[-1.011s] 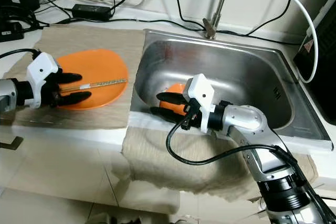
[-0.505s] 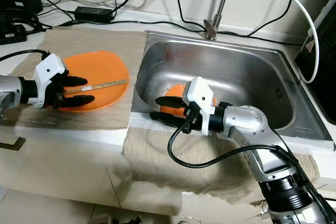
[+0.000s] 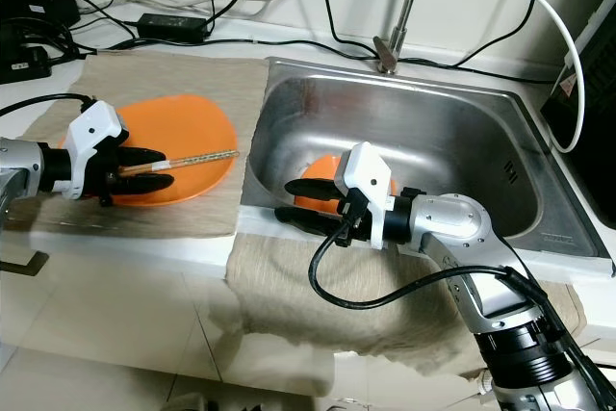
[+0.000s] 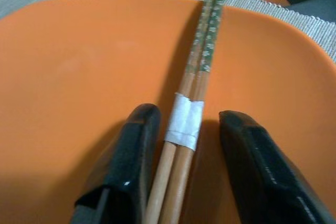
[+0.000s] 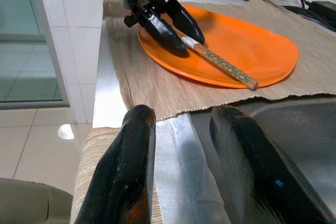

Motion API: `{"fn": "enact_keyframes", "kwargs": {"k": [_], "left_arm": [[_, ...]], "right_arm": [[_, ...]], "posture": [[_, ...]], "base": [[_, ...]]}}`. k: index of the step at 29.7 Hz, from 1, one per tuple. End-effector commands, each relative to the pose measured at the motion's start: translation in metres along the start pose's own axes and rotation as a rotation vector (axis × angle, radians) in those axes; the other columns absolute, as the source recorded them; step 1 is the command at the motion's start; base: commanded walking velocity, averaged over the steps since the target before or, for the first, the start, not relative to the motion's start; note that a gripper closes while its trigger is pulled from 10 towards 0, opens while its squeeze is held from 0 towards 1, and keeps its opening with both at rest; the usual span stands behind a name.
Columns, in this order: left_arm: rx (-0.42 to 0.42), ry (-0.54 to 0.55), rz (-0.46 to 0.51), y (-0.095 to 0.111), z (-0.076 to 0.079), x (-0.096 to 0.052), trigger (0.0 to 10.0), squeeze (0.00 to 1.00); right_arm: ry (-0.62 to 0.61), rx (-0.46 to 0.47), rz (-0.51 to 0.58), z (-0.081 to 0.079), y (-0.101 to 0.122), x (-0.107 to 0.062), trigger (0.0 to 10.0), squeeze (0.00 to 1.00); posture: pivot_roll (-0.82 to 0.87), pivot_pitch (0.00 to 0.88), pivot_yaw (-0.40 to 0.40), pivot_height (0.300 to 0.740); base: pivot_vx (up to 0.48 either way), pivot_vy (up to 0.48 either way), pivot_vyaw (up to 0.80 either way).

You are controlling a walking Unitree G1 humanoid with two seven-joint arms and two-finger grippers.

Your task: Kitchen organization

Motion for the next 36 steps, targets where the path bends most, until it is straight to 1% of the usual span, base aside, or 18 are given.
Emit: {"fn": "enact_keyframes", "kwargs": {"k": [1, 11, 19, 24, 27, 30, 32, 33, 34, 35, 36], "left_arm": [[-0.013, -0.006, -0.021, -0.006, 0.002, 0.005, 0.0, 0.00], [-0.011, -0.008, -0.029, -0.008, 0.001, 0.005, 0.0, 0.00], [-0.018, -0.002, -0.016, -0.007, -0.001, 0.003, 0.0, 0.00], [-0.031, 0.012, 0.013, -0.003, -0.003, 0.000, 0.0, 0.00], [-0.048, 0.024, 0.042, -0.001, -0.005, -0.003, 0.0, 0.00], [-0.053, 0.034, 0.066, 0.001, -0.005, -0.005, 0.0, 0.00], [-0.059, 0.045, 0.100, 0.007, -0.007, -0.008, 0.0, 0.00], [-0.063, 0.051, 0.135, 0.015, -0.008, -0.011, 0.0, 0.00], [-0.063, 0.051, 0.135, 0.015, -0.008, -0.011, 0.0, 0.00], [-0.062, 0.057, 0.184, 0.026, -0.008, -0.015, 0.0, 0.00], [-0.055, 0.056, 0.267, 0.047, -0.004, -0.020, 0.0, 0.00]], "right_arm": [[0.000, -0.025, -0.010, 0.004, 0.003, -0.003, 10.0, 0.00], [0.004, -0.032, -0.006, 0.006, 0.005, -0.003, 10.0, 0.00], [0.026, -0.038, -0.012, 0.006, 0.004, -0.008, 10.0, 0.00], [0.000, -0.047, 0.005, 0.011, 0.008, -0.008, 10.0, 0.00], [-0.037, -0.038, 0.039, 0.017, 0.012, -0.008, 10.0, 0.00], [-0.058, -0.029, 0.064, 0.019, 0.016, -0.008, 10.0, 0.00], [-0.086, -0.017, 0.095, 0.023, 0.020, -0.008, 10.0, 0.00], [-0.128, -0.004, 0.123, 0.029, 0.024, -0.008, 10.0, 0.00], [-0.128, -0.004, 0.123, 0.029, 0.024, -0.008, 10.0, 0.00], [-0.187, 0.028, 0.160, 0.037, 0.029, -0.008, 10.0, 0.00], [-0.267, 0.106, 0.223, 0.048, 0.034, -0.008, 10.0, 0.00]], "posture": [[-0.05, 0.000, -0.046, 0.740], [-0.05, 0.000, -0.038, 0.740], [-0.06, 0.000, -0.031, 0.740], [-0.06, 0.000, -0.035, 0.740], [-0.05, 0.000, -0.038, 0.740], [-0.05, 0.000, -0.039, 0.740], [-0.05, 0.000, -0.037, 0.740], [-0.05, 0.000, -0.036, 0.740], [-0.05, 0.000, -0.036, 0.740], [-0.05, 0.000, -0.039, 0.740], [-0.04, 0.000, -0.040, 0.740]], "base": [[0.000, 0.000, 0.00], [0.000, 0.000, 0.00], [0.000, 0.000, 0.00], [0.000, 0.000, 0.00], [0.000, 0.000, 0.00], [0.000, 0.000, 0.00], [0.000, 0.000, 0.00], [0.000, 0.000, 0.00], [0.000, 0.000, 0.00], [0.000, 0.000, 0.00], [0.000, 0.000, 0.00]]}}
Point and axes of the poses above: a point about 5 cm out from each wrist's last joint towards the gripper, its own x axis pointing out of the wrist towards the gripper, its own y axis along the axis of the wrist's last joint, z = x × y, the point moved 6 cm from there along x, pointing out of the wrist towards the gripper, and after that the axes turned 1 degree about -x, right-handed, at the moved point
